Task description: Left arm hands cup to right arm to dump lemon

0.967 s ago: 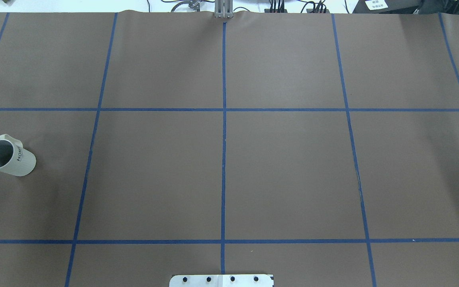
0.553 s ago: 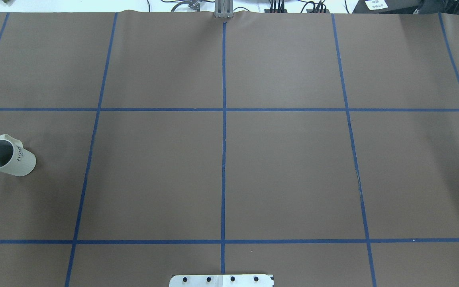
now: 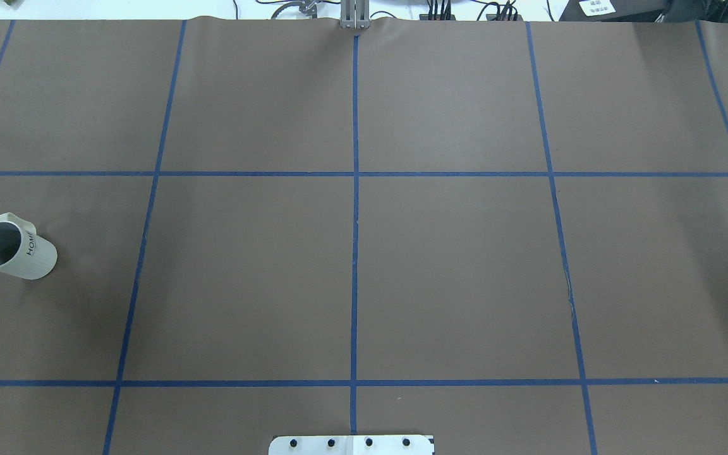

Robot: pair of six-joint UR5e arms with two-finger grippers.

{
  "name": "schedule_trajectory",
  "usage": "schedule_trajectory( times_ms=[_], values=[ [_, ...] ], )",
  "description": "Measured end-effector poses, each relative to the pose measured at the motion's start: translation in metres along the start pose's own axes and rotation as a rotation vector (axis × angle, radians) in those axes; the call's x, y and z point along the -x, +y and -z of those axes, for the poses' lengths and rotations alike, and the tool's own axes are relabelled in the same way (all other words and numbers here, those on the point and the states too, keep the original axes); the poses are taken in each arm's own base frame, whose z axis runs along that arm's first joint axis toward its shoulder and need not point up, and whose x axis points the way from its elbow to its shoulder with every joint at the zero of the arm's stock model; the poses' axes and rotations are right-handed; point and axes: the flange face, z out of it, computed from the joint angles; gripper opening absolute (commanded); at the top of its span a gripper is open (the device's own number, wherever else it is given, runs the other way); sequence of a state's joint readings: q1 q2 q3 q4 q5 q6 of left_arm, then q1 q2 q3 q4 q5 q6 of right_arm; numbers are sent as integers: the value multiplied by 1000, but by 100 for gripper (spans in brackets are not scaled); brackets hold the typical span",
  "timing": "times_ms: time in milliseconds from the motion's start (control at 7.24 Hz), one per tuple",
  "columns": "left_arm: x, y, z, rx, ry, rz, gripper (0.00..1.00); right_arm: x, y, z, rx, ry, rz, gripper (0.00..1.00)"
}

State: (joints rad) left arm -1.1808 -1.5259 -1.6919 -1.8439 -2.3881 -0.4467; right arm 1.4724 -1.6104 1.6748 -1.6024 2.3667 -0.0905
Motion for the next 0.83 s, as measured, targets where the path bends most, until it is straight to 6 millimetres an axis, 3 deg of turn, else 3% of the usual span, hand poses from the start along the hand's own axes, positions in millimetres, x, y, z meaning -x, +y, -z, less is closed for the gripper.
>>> schedule_trajectory(
  times_ms=[276,553,691,829],
  values=[
    [-14,8,-19,27,-3,-11,98,-1,0,-1,1,0,0,100],
    [-14,15,-30,39,-14,-22,73,-1,0,-1,2,2,-1,100],
    [-15,17,-33,41,-17,-29,45,-2,0,-2,3,2,-1,100],
    [-16,19,-35,42,-20,-32,0,-2,1,-2,3,2,-2,100]
  ],
)
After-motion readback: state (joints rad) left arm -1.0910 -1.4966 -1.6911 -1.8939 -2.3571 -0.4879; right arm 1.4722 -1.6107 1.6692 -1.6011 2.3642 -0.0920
